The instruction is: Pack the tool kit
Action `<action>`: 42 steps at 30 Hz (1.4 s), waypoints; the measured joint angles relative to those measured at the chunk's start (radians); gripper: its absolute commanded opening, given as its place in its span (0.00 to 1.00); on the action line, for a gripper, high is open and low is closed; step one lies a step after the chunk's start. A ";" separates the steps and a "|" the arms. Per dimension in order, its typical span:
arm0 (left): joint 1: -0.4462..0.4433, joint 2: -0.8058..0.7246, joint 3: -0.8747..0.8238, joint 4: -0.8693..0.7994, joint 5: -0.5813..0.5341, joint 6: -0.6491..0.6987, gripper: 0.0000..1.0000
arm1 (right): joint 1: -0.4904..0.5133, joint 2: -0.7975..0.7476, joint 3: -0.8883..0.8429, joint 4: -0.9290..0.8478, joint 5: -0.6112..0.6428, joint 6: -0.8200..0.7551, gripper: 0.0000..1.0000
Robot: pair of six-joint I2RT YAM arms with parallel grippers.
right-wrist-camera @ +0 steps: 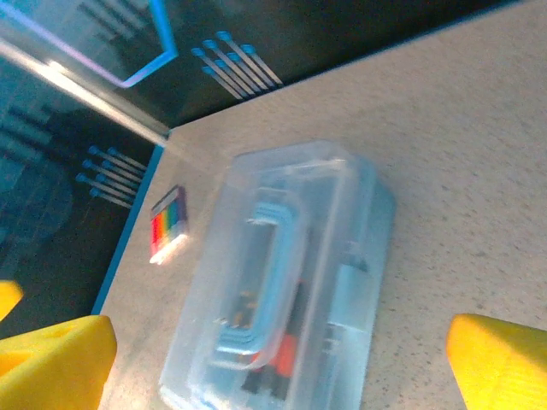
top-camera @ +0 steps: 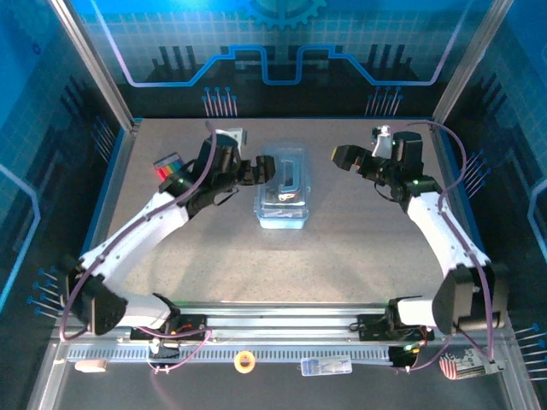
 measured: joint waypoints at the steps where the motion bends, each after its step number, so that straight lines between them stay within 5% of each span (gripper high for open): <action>1: -0.017 -0.018 -0.030 0.000 -0.046 0.002 0.99 | 0.014 -0.016 0.006 -0.010 0.003 -0.008 1.00; 6: -0.068 -0.037 -0.209 0.027 -0.267 0.047 0.99 | 0.035 -0.007 0.013 -0.043 0.073 -0.064 1.00; 10: -0.041 -0.037 -0.372 0.192 -0.301 0.240 0.99 | 0.036 0.002 -0.094 0.076 0.143 -0.207 1.00; 19: 0.215 0.043 -0.645 0.647 -0.336 0.455 0.99 | 0.042 -0.060 -0.620 0.613 0.399 -0.590 1.00; 31: 0.529 0.182 -0.820 1.129 -0.104 0.428 0.99 | 0.029 -0.036 -0.682 0.808 0.493 -0.659 1.00; 36: 0.539 0.215 -0.879 1.266 -0.063 0.406 0.99 | 0.022 0.017 -0.769 0.940 0.507 -0.628 1.00; 42: 0.539 0.216 -0.881 1.315 -0.041 0.393 0.99 | 0.023 0.268 -0.835 1.255 0.552 -0.615 1.00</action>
